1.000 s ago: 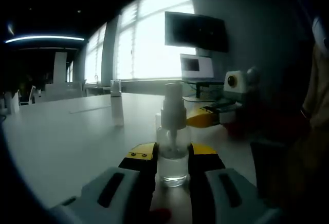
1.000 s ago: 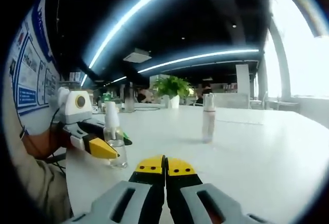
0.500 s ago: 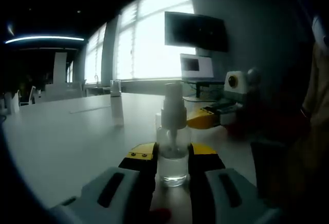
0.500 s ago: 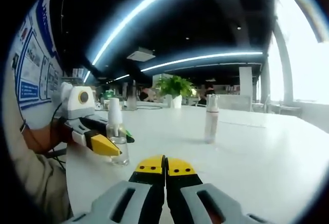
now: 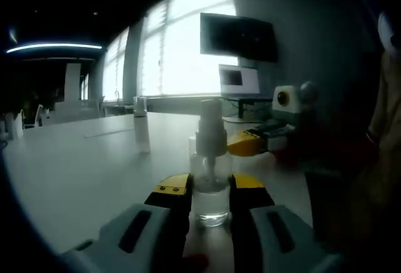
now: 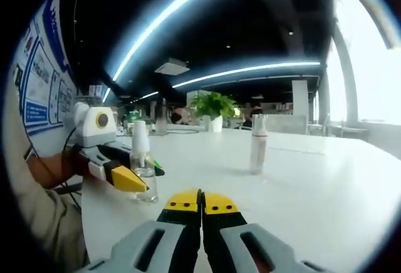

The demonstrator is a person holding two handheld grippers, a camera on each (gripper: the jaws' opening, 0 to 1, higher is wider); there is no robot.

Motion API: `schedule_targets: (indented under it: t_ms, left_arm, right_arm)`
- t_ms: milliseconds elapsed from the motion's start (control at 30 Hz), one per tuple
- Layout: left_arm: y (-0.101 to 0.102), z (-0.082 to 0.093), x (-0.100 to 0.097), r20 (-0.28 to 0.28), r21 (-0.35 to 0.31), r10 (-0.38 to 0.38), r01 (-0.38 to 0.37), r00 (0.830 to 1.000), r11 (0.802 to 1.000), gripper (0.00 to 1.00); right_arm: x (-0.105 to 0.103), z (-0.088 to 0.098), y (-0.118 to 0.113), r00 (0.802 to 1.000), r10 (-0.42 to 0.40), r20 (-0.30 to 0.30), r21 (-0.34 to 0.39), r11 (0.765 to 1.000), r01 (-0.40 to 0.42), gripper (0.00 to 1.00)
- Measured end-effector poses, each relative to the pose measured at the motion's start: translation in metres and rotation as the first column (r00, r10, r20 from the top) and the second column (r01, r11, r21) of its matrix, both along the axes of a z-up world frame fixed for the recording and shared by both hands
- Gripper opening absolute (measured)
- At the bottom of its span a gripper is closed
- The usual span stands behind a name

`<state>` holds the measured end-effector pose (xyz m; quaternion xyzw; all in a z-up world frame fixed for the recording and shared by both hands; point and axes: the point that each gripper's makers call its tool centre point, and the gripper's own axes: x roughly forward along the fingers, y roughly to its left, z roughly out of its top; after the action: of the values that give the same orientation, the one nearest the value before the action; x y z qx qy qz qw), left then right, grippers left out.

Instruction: Clamp pump bottle remove cover press pump head put on cover

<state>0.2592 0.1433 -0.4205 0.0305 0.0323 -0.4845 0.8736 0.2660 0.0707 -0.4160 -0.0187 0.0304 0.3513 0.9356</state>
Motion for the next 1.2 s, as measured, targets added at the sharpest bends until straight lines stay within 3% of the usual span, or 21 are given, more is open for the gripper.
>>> schedule_targets:
  t_ms: [367, 1200]
  left_arm:
    - [-0.0026, 0.0001, -0.0032, -0.006, 0.000, -0.003, 0.003, 1.000, 1.000, 0.15]
    - [0.0010, -0.0002, 0.0006, 0.001, 0.004, -0.004, 0.004, 1.000, 1.000, 0.15]
  right_arm:
    - [-0.0010, 0.0017, 0.0008, 1.000, -0.004, 0.019, -0.004, 1.000, 0.004, 0.00]
    - [0.0026, -0.0049, -0.0031, 1.000, -0.018, -0.004, -0.037, 0.999, 0.018, 0.00]
